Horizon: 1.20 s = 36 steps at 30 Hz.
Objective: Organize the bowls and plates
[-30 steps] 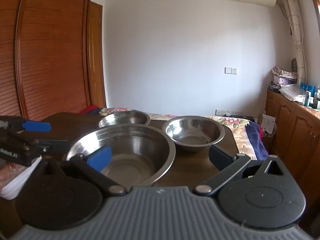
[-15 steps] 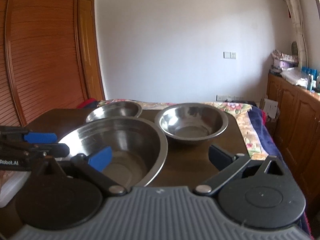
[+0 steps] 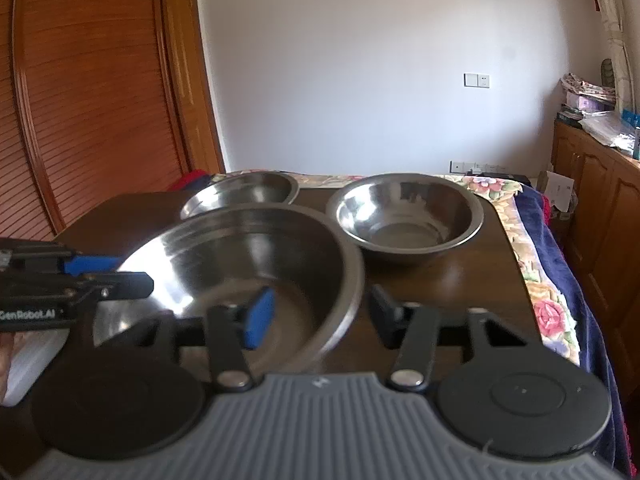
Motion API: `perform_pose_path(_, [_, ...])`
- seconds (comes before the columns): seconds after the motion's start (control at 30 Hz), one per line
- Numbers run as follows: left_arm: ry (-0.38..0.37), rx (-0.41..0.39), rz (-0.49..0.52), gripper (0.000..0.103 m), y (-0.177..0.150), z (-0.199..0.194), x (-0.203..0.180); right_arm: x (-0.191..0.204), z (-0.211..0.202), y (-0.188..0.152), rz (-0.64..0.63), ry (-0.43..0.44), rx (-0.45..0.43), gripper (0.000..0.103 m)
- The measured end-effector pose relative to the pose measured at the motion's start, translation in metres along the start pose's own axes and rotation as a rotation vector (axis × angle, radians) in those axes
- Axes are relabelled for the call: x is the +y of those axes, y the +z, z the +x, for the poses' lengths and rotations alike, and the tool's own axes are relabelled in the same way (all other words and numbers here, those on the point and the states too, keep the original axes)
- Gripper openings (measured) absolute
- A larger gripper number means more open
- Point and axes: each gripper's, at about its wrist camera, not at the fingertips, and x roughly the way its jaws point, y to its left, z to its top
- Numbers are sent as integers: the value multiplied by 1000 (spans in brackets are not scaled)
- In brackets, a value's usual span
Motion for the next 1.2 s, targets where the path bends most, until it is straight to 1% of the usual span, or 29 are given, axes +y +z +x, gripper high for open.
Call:
perform_pose_path(0.03, [8,-7,5,53,0,-1,-1,0,-1,0,1,-8,-3,46])
perform_pose_path(0.1, [10,-13,0,53,0,-5,-1,-1,-2,0,5,-23,-9,37])
perform_pose_path(0.13, [3,-14,-5,53,0,-7,-1,-1,-3,0,8,-27,-9,31])
perform_pose_path(0.17, [3,-15,-7,53,0,-8,-2,-3,-4,0,17,-26,-9,29])
perform_pose_path(0.33, [6,-55,-19,53,-3,-25,-6,-1,-11,0,34,-31,-25,27])
perform_pose_path(0.43, [5,-81,-25,53,-5,-37,-10,-1,-20,-1,58,-29,-47,24])
perform_pose_path(0.67, [-17,-125,-56,53,-18,-68,-23,-2,-43,-10,123,-8,-88,22])
perform_pose_path(0.97, [5,-142,-50,53,-42,-90,-39,7,-63,-25,153,5,-114,21])
perform_pose_path(1.2, [20,-141,-50,53,-53,-100,-36,11,-66,-37,176,19,-115,21])
